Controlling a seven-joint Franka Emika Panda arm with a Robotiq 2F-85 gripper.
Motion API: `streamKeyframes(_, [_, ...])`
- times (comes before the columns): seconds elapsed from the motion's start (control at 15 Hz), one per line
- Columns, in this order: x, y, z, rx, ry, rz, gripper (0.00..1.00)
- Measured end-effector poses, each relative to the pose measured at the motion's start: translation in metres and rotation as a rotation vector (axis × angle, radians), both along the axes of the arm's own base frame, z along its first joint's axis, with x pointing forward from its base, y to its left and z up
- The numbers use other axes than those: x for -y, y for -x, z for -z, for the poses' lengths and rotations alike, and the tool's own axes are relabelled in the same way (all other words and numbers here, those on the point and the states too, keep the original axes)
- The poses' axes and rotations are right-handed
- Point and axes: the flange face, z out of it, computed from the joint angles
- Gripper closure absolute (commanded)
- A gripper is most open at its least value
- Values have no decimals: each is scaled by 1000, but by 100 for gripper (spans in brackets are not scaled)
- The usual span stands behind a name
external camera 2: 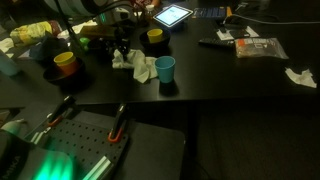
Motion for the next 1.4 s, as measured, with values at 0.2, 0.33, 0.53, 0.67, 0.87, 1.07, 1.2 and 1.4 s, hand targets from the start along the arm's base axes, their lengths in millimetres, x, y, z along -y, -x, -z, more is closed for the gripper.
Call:
streamKeyframes(0.2, [1,-3,1,36,-22,38,69])
streamKeyframes(0.33, [2,-4,0,58,-25,42,82])
streamKeyframes(0.53, [2,-6,-1,82,-26,43,100])
streamKeyframes(0.67, [1,-6,-2,86,-27,44,100])
streamKeyframes(0.87, [2,-3,2,50,-26,65,99])
streamKeyframes(1.07, [2,4,8,-55,-73,126,99])
streamKeyframes(1.2, [4,5,9,-123,-141,171,99])
streamKeyframes(1.4, [13,0,3,-186,-229,221,99])
